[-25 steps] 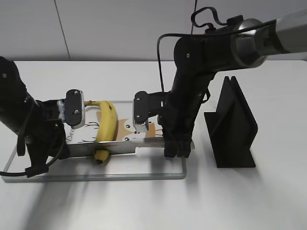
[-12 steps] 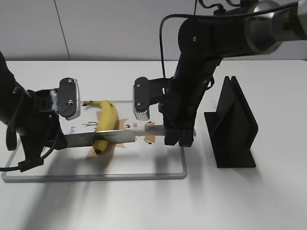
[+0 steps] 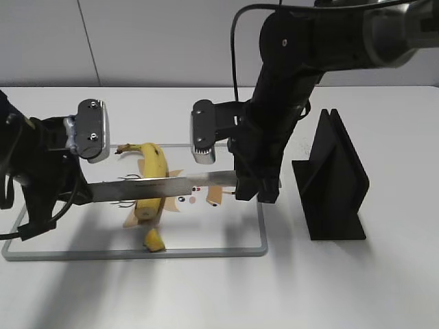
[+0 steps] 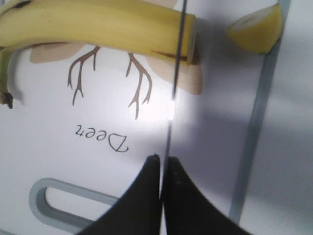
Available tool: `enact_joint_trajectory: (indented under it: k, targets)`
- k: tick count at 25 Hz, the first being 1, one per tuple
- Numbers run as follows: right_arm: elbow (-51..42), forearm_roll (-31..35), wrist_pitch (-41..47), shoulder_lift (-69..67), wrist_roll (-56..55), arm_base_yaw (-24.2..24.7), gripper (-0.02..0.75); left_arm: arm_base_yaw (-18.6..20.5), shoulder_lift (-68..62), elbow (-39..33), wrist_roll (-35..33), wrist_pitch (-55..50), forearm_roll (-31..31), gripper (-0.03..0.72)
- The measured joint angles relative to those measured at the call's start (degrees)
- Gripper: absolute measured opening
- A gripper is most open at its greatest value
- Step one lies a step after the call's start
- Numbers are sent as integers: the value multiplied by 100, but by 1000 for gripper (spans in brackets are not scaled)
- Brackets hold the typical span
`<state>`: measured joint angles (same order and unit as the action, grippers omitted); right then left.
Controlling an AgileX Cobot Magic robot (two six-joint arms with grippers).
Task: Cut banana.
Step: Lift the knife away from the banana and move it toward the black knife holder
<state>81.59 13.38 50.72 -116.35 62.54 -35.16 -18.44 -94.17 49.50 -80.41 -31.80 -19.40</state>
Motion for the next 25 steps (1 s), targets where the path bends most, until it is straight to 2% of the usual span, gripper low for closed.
enact_joint_trajectory:
  k: [12,25]
  targets:
    - [50,-59,47,315,0,0,175,0,353,-4,12,49,93,-14]
    - [813,-235,679,463,115,0,175,-2,806,458,59,-441,666,-14]
